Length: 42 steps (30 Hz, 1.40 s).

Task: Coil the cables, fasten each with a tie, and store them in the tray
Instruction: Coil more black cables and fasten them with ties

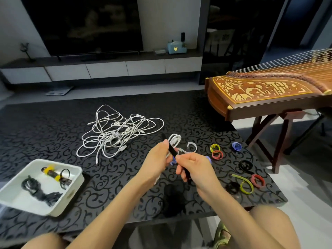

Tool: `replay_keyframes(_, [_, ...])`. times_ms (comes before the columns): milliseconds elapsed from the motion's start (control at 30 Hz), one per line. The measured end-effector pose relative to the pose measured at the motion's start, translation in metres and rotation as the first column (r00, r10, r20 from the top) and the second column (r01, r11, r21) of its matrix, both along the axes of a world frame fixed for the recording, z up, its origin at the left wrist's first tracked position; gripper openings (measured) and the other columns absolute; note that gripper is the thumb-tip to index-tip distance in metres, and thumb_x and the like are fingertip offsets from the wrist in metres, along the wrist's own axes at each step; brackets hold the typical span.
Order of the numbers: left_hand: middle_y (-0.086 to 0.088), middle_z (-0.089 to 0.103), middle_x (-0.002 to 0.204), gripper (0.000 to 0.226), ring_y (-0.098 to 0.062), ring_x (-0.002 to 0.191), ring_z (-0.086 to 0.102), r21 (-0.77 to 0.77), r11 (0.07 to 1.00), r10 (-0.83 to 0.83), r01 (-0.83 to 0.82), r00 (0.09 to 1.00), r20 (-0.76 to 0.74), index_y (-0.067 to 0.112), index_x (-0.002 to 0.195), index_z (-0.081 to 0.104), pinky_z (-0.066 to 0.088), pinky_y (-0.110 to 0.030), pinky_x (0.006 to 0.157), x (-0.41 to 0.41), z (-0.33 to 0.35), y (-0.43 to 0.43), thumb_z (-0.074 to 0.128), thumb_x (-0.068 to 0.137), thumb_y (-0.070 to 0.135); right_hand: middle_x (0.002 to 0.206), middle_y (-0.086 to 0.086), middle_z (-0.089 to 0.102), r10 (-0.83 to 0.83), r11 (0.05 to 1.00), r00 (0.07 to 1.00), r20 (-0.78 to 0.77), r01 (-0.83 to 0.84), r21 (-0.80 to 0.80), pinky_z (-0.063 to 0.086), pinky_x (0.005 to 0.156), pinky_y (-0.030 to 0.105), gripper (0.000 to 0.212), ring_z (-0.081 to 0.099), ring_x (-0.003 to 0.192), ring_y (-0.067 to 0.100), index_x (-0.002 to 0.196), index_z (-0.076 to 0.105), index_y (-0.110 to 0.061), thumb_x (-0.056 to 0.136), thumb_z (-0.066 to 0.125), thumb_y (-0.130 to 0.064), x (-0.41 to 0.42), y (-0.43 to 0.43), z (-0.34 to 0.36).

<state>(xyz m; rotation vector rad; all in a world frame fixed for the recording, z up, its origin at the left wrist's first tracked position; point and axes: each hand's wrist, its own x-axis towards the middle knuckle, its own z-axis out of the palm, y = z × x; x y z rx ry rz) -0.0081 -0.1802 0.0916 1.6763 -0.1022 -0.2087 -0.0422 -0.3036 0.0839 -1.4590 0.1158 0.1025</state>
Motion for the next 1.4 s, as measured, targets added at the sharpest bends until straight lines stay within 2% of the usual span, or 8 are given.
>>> replay_keyframes(200, [0.002, 0.035, 0.055, 0.026, -0.005, 0.047, 0.030, -0.021, 0.998, 0.067, -0.066, 0.993, 0.097, 0.013, 0.079, 0.034, 0.025, -0.016, 0.043, -0.009, 0.017, 0.019, 0.034, 0.103, 0.022, 0.065, 0.010, 0.067, 0.138, 0.987, 0.990, 0.006, -0.137, -0.084, 0.043, 0.050, 0.021, 0.009, 0.054, 0.050, 0.013, 0.089, 0.067, -0.005, 0.092, 0.059, -0.011, -0.008, 0.003, 0.001])
replay_keyframes(467, [0.008, 0.053, 0.056, 0.032, -0.002, 0.048, 0.042, -0.002, 0.965, -0.261, 0.262, 0.964, 0.052, 0.023, 0.057, 0.059, 0.028, -0.010, 0.045, -0.031, 0.047, 0.048, 0.061, 0.089, 0.026, 0.054, -0.011, 0.060, 0.261, 0.813, 0.947, 0.189, -0.110, -0.572, 0.034, 0.051, 0.011, 0.013, 0.046, 0.048, -0.002, 0.073, 0.077, -0.011, 0.084, 0.069, -0.012, 0.006, -0.031, 0.028])
replay_keyframes(567, [0.010, 0.053, 0.054, 0.025, -0.002, 0.050, 0.043, 0.039, 0.938, -0.347, 0.345, 0.933, 0.099, 0.020, 0.057, 0.062, 0.033, -0.011, 0.049, -0.042, 0.061, 0.049, 0.064, 0.081, 0.026, 0.063, -0.020, 0.067, 0.309, 0.727, 0.916, 0.254, -0.056, -0.684, 0.041, 0.060, 0.012, 0.007, 0.059, 0.059, -0.007, 0.080, 0.078, -0.021, 0.082, 0.072, -0.020, 0.006, -0.033, 0.045])
replay_keyframes(667, [0.014, 0.051, 0.053, 0.033, -0.001, 0.052, 0.043, 0.092, 0.920, -0.389, 0.380, 0.913, 0.125, 0.027, 0.051, 0.060, 0.036, -0.013, 0.053, -0.048, 0.068, 0.048, 0.063, 0.084, 0.024, 0.057, -0.010, 0.067, 0.321, 0.841, 0.913, 0.252, -0.153, -0.520, 0.043, 0.054, 0.009, 0.017, 0.058, 0.050, -0.002, 0.094, 0.075, -0.022, 0.089, 0.063, -0.011, -0.002, -0.030, 0.059])
replay_keyframes(833, [0.012, 0.047, 0.055, 0.044, -0.006, 0.056, 0.040, 0.182, 0.918, -0.379, 0.353, 0.915, 0.139, 0.029, 0.053, 0.061, 0.036, -0.016, 0.055, -0.051, 0.066, 0.046, 0.056, 0.094, 0.015, 0.094, 0.018, 0.069, 0.396, 0.917, 0.913, 0.098, -0.387, -0.098, 0.052, 0.077, 0.025, 0.026, 0.062, 0.084, 0.023, 0.103, 0.071, -0.008, 0.095, 0.046, -0.004, -0.014, -0.024, 0.072])
replay_keyframes(1100, [0.004, 0.046, 0.060, 0.035, -0.011, 0.061, 0.040, 0.231, 0.926, -0.326, 0.297, 0.940, 0.099, 0.019, 0.058, 0.056, 0.035, -0.021, 0.059, -0.058, 0.056, 0.047, 0.058, 0.093, 0.021, 0.091, 0.002, 0.075, 0.265, 0.917, 0.949, 0.171, -0.193, -0.348, 0.049, 0.088, 0.053, 0.024, 0.064, 0.070, 0.019, 0.104, 0.063, -0.024, 0.096, 0.050, -0.006, -0.025, -0.014, 0.070])
replay_keyframes(1300, [-0.006, 0.042, 0.064, 0.040, -0.017, 0.063, 0.037, 0.187, 0.947, -0.274, 0.261, 0.960, 0.049, 0.023, 0.054, 0.060, 0.033, -0.018, 0.054, -0.061, 0.050, 0.043, 0.057, 0.094, 0.020, 0.093, -0.008, 0.075, 0.243, 0.932, 0.951, 0.190, -0.175, -0.317, 0.055, 0.071, 0.023, 0.026, 0.068, 0.074, 0.015, 0.115, 0.062, -0.018, 0.096, 0.049, -0.006, -0.029, -0.009, 0.066])
replay_keyframes(1400, [-0.002, 0.043, 0.062, 0.034, -0.015, 0.061, 0.037, 0.149, 0.956, -0.260, 0.253, 0.965, 0.028, 0.008, 0.063, 0.062, 0.032, -0.018, 0.054, -0.062, 0.049, 0.044, 0.057, 0.094, 0.022, 0.094, -0.008, 0.075, 0.246, 0.926, 0.948, 0.202, -0.168, -0.339, 0.055, 0.073, 0.020, 0.027, 0.071, 0.082, 0.020, 0.119, 0.062, -0.014, 0.096, 0.050, -0.006, -0.030, -0.009, 0.064])
